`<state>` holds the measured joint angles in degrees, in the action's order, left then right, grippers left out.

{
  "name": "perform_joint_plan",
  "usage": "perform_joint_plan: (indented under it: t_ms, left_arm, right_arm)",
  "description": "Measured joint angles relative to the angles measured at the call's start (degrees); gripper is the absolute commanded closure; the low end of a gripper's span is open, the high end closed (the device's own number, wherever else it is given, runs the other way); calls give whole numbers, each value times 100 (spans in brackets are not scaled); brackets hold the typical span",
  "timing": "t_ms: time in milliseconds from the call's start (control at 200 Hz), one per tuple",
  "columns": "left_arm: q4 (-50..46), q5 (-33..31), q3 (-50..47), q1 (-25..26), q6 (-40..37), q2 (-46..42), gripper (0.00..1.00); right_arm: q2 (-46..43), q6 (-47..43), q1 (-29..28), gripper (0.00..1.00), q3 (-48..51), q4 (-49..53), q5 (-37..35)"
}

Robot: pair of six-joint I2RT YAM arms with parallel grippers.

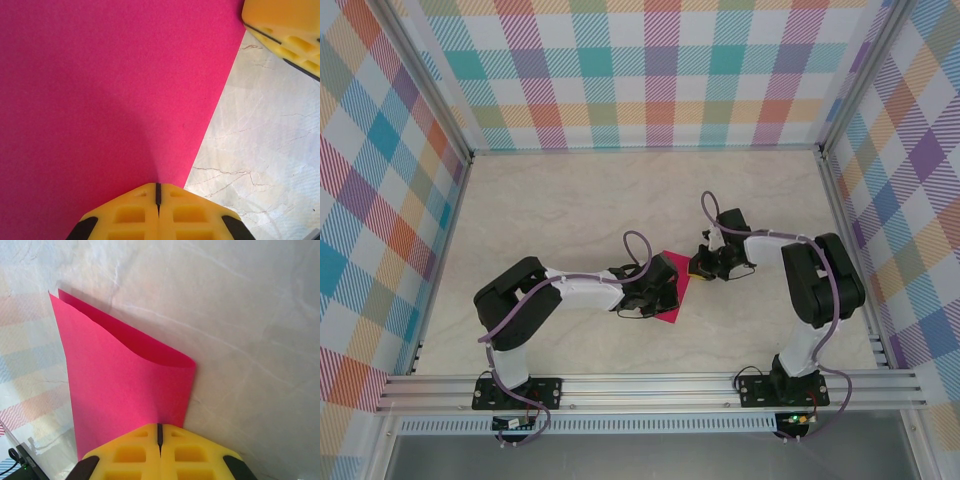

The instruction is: Fold a paper plane with a square sheet of paper (pick it up from the middle)

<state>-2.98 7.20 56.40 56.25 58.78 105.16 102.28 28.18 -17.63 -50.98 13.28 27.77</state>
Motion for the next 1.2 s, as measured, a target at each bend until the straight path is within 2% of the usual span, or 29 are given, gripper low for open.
perform_joint_plan:
  t_ms: [435, 680, 780, 960, 1075, 1200]
  left_arm:
    - [20, -7, -28, 4, 17, 0, 100]
    - [22, -7, -28, 4, 17, 0, 99]
    - [20, -11, -22, 4, 11, 0, 98]
    - [-393, -46, 197, 66, -179, 0, 87]
    - [-787, -74, 490, 125, -304, -2, 86]
    - [-837, -68, 619, 133, -354, -48, 89]
  right_arm:
    - [409, -42, 330, 95, -570, 116, -35]
    - [396, -39, 490, 94, -761, 96, -496]
    - [162, -22, 518, 94, -763, 142, -566]
    - [-955, 164, 511, 94, -306, -22, -339]
    - [-1403, 339, 409, 94, 179, -114, -101]
    - [-1414, 476, 179, 94, 544, -129, 66]
